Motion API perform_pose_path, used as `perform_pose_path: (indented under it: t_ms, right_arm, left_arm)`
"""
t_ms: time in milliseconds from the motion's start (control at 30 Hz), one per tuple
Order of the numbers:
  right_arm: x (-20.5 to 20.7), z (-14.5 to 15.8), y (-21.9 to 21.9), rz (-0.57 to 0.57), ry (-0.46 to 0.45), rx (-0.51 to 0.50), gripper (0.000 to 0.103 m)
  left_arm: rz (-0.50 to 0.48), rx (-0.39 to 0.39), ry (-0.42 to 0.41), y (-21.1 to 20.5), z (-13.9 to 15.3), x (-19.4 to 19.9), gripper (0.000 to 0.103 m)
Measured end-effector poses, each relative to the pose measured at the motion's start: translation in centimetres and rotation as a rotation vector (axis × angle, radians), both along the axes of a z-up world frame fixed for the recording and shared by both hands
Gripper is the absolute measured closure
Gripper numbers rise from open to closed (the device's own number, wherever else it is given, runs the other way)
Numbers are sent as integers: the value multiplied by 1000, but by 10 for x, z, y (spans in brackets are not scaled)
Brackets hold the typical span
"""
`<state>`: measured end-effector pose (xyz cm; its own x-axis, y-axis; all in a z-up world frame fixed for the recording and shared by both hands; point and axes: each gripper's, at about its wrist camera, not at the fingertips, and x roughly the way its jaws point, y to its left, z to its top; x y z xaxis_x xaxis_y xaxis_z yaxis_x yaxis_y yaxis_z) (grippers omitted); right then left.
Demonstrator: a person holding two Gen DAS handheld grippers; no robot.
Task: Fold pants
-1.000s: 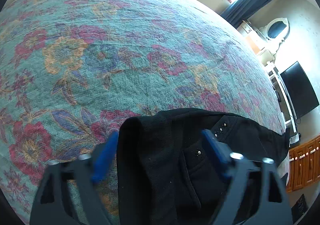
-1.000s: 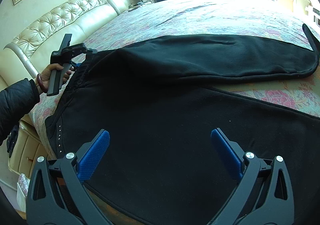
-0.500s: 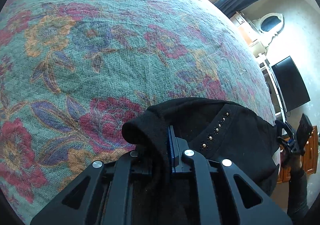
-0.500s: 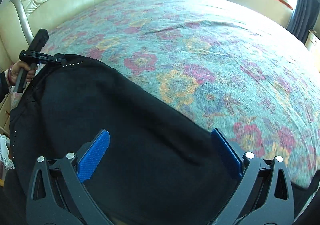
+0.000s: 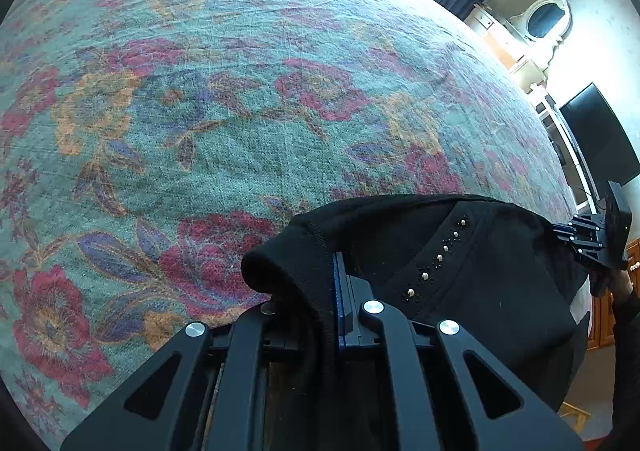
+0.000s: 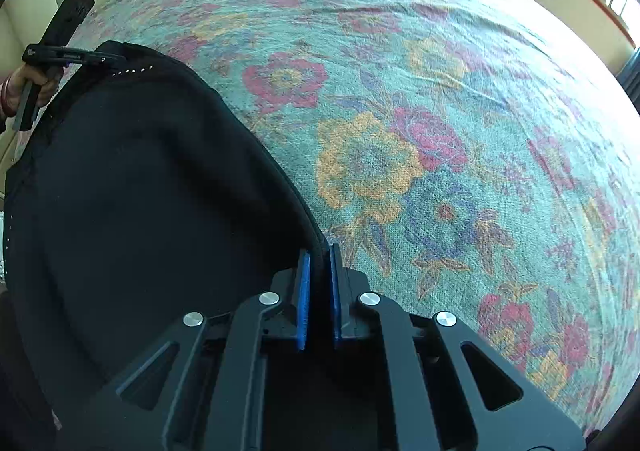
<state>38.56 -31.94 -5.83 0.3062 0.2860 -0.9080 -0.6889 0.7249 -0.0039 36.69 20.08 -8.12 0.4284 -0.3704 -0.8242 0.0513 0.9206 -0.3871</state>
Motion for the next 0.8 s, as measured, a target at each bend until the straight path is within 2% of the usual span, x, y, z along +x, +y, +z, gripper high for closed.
perform_pose_path:
  t_ms: [167,267,333,400,500,600,700,800]
  right_arm:
    - [-49,49,-7,-50,-221,21,95]
    - [-104,80,-8,-43,-364,14,95]
    - [-146,92,-9,-26,-452,-16,95]
    - [-190,97,-11,-18,-494,-6,95]
    - [-255,84,-9,16,-530,-45,95]
    - [-303,58,-5,37,-507,-76,95]
    - [-331,31,0,45,-443,-105,95]
    - [-336,13,2,24,-372,-109,91]
  left_arm:
    - [43,-114,-126,12,30,-27,94]
    - [38,-157,-207,15,55,-53,94]
    - [34,-212,-252,21,69,-80,94]
    - [32,-240,-272,23,76,-106,94]
    - [17,-248,-279,23,76,-156,93]
    - [18,-251,-245,25,61,-197,92]
    - [12,-224,-183,22,41,-231,82]
    - [27,-160,-119,20,27,-258,73]
